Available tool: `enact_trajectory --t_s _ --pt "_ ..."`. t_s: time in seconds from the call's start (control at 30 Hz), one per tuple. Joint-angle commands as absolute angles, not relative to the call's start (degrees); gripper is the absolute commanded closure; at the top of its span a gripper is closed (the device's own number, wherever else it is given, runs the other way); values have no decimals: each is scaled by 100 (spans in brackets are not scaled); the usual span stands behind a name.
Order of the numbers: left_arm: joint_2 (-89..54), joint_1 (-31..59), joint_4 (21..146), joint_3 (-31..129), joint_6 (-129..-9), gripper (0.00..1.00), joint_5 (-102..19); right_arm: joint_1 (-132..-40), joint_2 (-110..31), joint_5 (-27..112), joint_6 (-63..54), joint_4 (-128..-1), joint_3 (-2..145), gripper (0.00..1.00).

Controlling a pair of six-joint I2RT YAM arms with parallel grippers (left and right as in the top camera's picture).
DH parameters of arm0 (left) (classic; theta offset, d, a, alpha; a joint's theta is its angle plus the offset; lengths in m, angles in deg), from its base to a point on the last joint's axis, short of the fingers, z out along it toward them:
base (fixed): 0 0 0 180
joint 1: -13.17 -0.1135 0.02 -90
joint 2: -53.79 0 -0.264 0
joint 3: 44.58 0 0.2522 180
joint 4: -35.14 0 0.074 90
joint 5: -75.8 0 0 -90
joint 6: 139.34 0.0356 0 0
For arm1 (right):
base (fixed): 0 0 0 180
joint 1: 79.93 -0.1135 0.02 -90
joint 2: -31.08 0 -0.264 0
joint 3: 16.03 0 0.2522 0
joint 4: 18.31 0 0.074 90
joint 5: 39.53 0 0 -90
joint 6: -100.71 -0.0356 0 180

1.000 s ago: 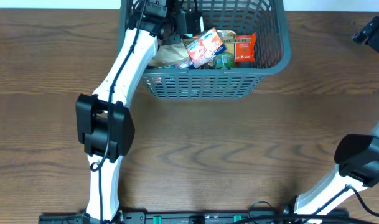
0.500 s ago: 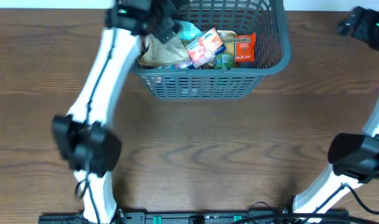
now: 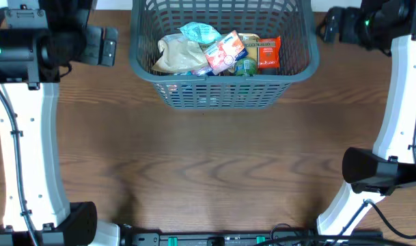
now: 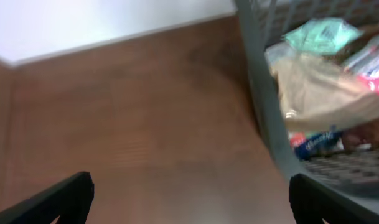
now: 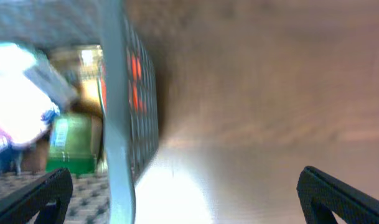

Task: Pack container

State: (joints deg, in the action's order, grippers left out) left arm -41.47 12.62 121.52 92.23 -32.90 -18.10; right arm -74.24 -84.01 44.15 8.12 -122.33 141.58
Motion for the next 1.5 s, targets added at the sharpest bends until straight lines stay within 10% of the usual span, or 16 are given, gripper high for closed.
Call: enact_trajectory --t_s 0.0,0.43,0.93,1.47 --pt "-4097 1222 12355 9057 -3548 1 -1755 -7437 -8193 4513 646 -12668 14231 1" --pt "-1995 1222 11415 5772 -3622 1 -1742 -8444 -6534 5040 340 -12805 12198 1" --pt "1612 1222 8987 1665 -3615 2 -1740 -10086 -3365 5704 -257 -9136 6452 1" --pt "1708 1222 9214 1577 -3618 1 -1744 -10086 -3299 5636 -254 -9186 6109 1"
